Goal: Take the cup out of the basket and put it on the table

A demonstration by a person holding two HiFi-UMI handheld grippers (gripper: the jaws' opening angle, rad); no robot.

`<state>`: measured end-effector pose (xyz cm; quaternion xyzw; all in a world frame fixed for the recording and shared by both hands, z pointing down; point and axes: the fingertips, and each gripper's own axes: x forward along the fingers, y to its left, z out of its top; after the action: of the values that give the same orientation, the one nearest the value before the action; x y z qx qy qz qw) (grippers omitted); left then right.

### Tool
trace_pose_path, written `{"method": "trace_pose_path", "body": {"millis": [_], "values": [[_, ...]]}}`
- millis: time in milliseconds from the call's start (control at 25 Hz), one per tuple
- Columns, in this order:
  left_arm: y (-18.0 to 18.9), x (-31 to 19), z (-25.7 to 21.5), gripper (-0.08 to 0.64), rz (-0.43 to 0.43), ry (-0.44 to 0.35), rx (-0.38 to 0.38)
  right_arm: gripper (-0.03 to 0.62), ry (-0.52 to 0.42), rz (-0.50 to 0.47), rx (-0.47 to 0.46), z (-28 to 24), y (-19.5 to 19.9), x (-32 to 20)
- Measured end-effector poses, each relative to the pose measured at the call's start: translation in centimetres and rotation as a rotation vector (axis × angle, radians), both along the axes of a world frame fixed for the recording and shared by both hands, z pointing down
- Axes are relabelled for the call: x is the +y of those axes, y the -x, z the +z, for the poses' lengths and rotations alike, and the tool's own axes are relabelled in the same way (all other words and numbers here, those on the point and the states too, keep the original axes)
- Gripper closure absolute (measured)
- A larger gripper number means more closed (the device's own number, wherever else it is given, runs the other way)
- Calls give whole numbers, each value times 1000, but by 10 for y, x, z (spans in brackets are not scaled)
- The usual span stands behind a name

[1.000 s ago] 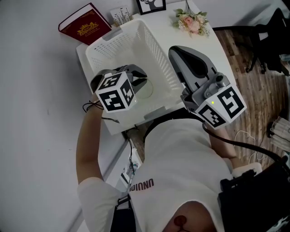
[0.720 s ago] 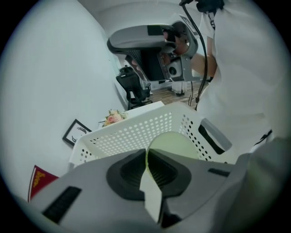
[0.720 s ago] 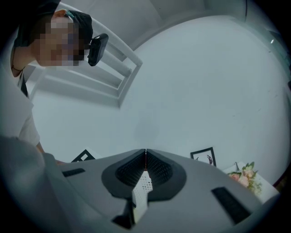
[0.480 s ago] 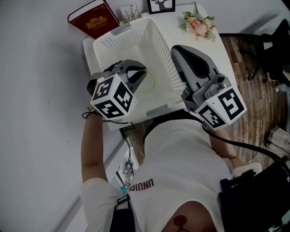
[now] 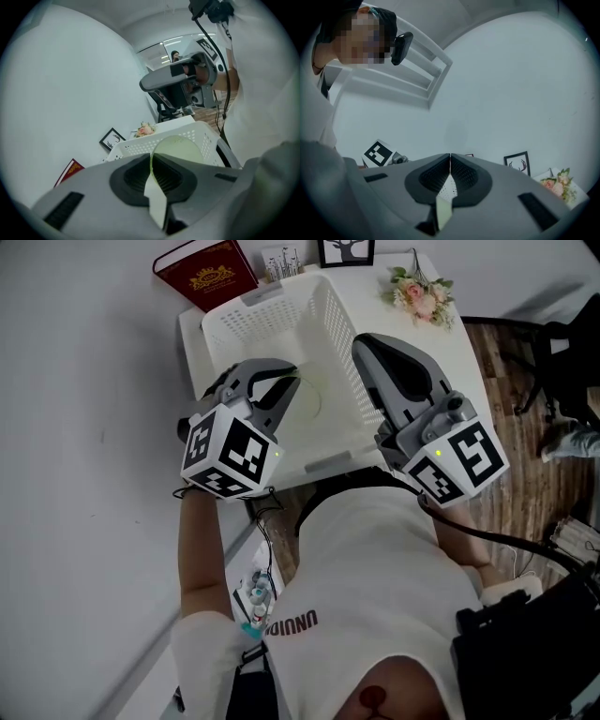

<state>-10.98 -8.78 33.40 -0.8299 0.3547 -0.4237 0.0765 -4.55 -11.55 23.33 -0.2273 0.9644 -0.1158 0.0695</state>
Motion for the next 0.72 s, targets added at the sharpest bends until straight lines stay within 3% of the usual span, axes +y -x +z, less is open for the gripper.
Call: {"method": "trace_pose_path", "body": {"millis": [440, 720], "values": [[29, 6, -30, 534, -210, -134, 85, 572, -3, -43, -6, -1, 10, 9], [50, 12, -55, 534, -356, -252, 202, 572, 2, -68, -5, 0, 19, 14]]}}
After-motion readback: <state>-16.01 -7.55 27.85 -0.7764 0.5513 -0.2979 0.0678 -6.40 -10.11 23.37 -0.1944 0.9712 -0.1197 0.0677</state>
